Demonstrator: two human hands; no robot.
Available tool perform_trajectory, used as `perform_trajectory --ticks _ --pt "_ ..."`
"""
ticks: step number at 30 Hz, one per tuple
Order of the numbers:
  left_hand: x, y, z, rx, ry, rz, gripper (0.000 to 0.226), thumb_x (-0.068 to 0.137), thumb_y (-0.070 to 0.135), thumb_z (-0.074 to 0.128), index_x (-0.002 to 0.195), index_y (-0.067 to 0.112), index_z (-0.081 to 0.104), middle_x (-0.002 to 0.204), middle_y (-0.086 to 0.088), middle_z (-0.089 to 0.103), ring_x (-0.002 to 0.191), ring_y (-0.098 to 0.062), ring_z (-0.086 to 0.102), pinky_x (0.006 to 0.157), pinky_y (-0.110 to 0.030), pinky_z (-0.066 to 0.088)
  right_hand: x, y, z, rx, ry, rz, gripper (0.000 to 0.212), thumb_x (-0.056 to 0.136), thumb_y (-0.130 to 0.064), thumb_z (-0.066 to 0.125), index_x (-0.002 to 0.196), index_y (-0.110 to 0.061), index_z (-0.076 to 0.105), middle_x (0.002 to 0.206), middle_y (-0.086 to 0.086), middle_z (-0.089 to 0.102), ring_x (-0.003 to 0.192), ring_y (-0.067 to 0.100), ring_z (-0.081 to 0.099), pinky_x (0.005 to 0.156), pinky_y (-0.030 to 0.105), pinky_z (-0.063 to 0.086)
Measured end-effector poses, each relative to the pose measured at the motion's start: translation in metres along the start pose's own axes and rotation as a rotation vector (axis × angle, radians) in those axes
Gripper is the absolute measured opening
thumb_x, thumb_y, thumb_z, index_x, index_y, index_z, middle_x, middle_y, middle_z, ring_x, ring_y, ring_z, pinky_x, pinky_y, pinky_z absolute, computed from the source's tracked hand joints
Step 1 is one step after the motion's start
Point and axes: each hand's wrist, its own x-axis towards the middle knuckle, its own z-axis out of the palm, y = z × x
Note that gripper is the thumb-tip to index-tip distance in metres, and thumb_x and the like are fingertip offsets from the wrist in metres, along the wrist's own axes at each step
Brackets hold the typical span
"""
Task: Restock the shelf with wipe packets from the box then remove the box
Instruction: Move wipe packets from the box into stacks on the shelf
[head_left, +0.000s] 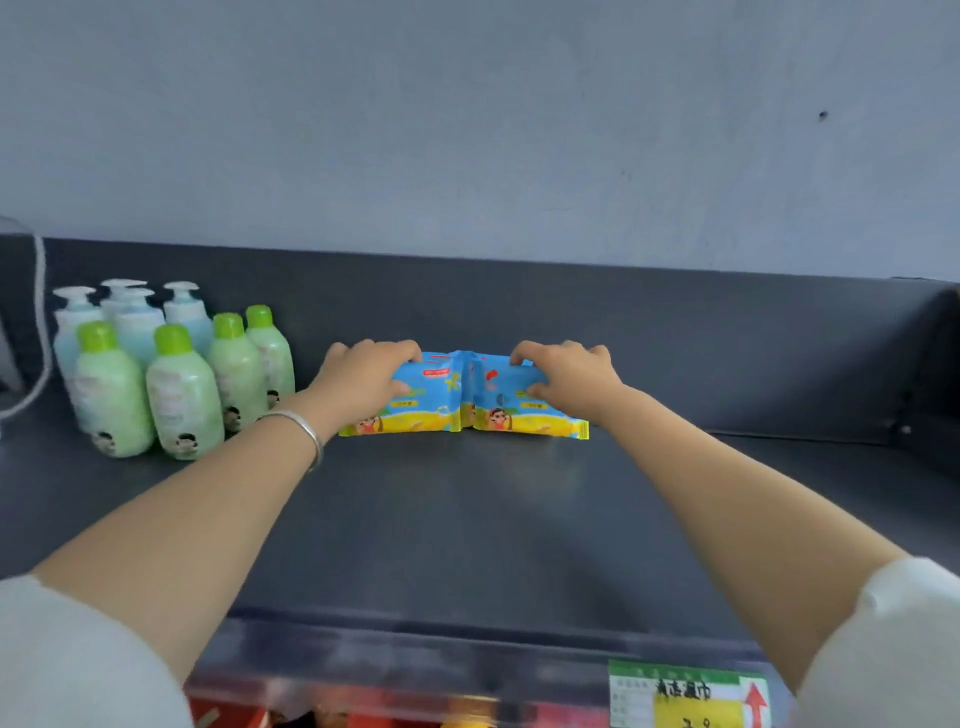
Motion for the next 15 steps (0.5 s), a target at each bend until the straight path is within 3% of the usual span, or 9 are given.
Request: perform_trajectory --ticks 4,9,15 --pt "0.014 -0.003 0.011 -0.001 -0.040 0.064 0.031 0.096 0.026 0.050 0.126 0.030 0.046 0.124 0.005 0.056 0.111 -0.019 0.047 0.096 -0.038 0.028 0.003 -0.006 0.013 -0.032 -0.012 0.022 0.035 0.096 -0.026 0.049 0.130 -0.031 0.042 0.125 -0.003 0.056 0.115 0.024 0.044 0.095 0.044 0.029" --pt "0.028 -0.003 0.024 -0.028 -0.055 0.102 0.034 0.096 0.025 0.049 0.129 0.029 0.044 0.123 0.003 0.053 0.113 -0.020 0.047 0.098 -0.040 0.029 0.007 -0.005 0.025 -0.143 0.092 0.068 0.044 0.095 -0.027 0.050 0.137 -0.034 0.039 0.131 -0.001 0.044 0.119 0.025 0.041 0.095 0.043 0.032" --pt "0.035 -0.003 0.035 0.054 0.041 0.133 0.053 0.088 0.029 0.060 0.135 0.036 0.037 0.130 0.005 0.043 0.120 -0.020 0.040 0.096 -0.037 0.031 0.007 -0.006 0.028 -0.173 0.094 0.072 0.053 0.091 -0.030 0.057 0.139 -0.032 0.036 0.131 0.001 0.042 0.119 0.026 0.042 0.093 0.041 0.035"
